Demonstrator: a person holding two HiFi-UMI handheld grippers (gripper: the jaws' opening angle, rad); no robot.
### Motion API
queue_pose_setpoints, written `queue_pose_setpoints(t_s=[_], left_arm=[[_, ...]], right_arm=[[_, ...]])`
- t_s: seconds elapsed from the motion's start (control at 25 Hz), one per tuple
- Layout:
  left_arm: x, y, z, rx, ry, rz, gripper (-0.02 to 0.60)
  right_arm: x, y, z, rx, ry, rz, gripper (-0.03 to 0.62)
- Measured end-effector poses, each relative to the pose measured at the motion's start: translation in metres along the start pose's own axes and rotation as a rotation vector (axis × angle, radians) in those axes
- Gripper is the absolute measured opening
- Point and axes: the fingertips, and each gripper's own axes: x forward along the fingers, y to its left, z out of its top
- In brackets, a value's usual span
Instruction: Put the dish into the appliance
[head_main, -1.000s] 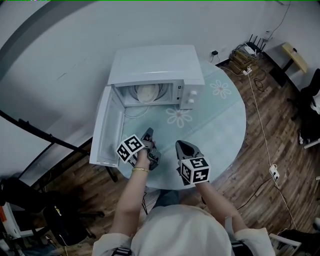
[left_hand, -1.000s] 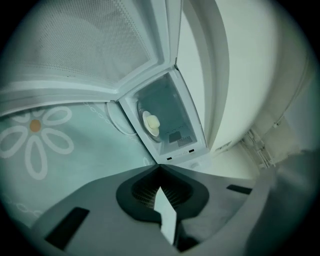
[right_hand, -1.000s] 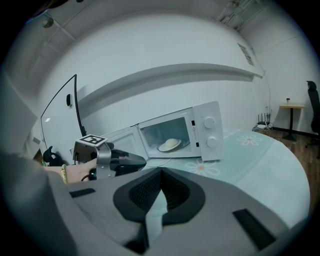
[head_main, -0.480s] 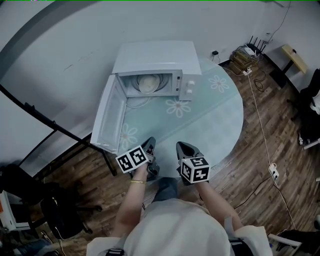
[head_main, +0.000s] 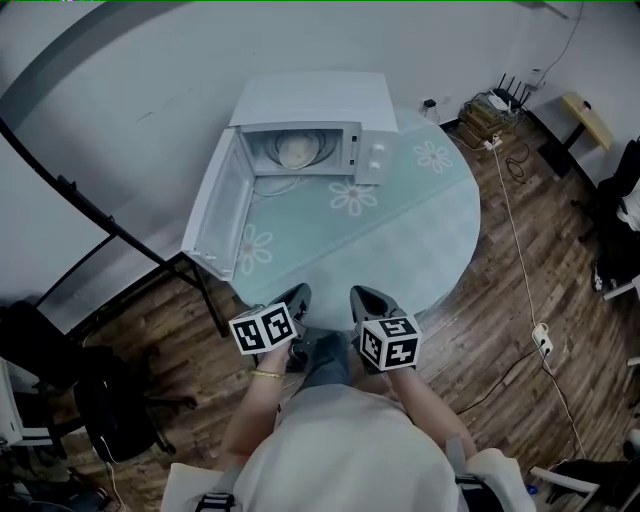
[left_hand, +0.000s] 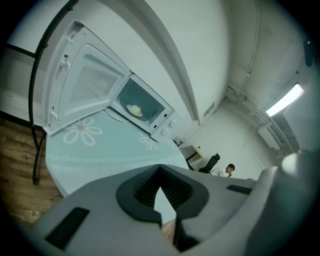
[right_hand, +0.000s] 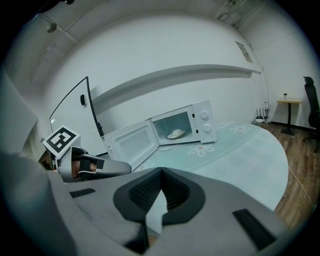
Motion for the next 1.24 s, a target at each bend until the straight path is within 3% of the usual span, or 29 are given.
queue_pose_setpoints(t_s=[0.68,1.24], left_arm=[[-0.024,0.005,-0.009,0.029,-0.011,0.007,0.011],[-0.024,0.01,-0.011,-0.012,-0.003,0.006,0.011]], right_arm=[[-0.014,0.022,-0.006,-0.059,0.003,0.012,0.005],[-0.009,0.023,-0.004,-0.065,0.009,0.014,0.005]])
